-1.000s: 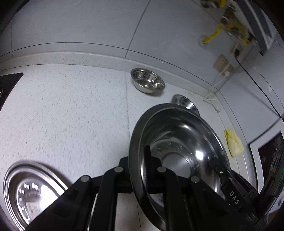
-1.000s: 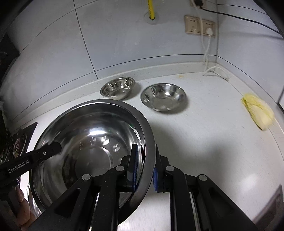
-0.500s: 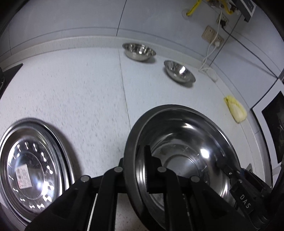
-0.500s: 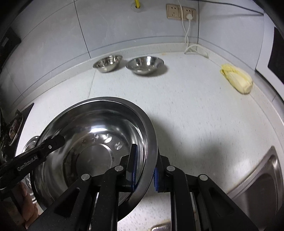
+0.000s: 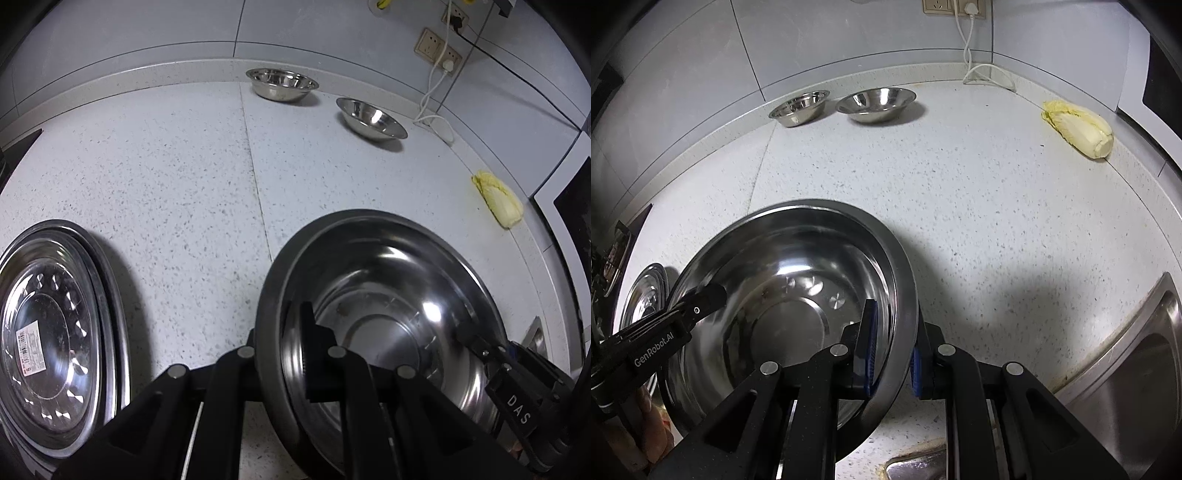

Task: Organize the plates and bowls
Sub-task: 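Lift the large bowl and carry it beside the plate stack with both grippers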

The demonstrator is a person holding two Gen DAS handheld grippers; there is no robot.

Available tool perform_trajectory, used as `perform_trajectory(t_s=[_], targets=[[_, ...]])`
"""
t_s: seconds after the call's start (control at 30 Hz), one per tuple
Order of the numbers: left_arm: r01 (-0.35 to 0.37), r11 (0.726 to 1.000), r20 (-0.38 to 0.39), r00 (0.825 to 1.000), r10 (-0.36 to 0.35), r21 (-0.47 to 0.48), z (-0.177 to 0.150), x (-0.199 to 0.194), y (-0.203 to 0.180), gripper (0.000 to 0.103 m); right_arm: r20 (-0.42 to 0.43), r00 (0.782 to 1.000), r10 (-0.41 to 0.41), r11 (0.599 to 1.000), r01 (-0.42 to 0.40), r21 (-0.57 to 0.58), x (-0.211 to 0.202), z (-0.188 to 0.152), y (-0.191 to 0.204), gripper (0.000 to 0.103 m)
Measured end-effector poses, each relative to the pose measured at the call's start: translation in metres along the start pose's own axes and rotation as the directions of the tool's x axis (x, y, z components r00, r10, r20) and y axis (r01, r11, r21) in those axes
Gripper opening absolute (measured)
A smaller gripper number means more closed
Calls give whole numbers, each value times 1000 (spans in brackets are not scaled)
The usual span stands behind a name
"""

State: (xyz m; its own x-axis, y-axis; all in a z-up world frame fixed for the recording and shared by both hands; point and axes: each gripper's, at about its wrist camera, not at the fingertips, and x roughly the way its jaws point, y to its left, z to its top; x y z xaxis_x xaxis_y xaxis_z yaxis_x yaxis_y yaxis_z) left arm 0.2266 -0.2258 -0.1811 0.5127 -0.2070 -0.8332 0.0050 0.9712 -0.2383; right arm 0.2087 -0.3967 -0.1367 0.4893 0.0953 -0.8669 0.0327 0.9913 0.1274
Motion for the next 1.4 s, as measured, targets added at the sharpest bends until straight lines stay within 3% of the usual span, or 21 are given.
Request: perform_trajectory(t_s=[1.3, 1.4], targets=[[3, 1000, -37, 999, -3, 11, -1, 15, -3, 11, -8, 1000, -8, 1000, 8, 18, 8, -2, -5, 13], [-1, 1000, -35, 999, 1, 5, 1, 15, -1, 18, -6, 1000, -12, 1000, 12, 9, 9, 1, -4, 14]])
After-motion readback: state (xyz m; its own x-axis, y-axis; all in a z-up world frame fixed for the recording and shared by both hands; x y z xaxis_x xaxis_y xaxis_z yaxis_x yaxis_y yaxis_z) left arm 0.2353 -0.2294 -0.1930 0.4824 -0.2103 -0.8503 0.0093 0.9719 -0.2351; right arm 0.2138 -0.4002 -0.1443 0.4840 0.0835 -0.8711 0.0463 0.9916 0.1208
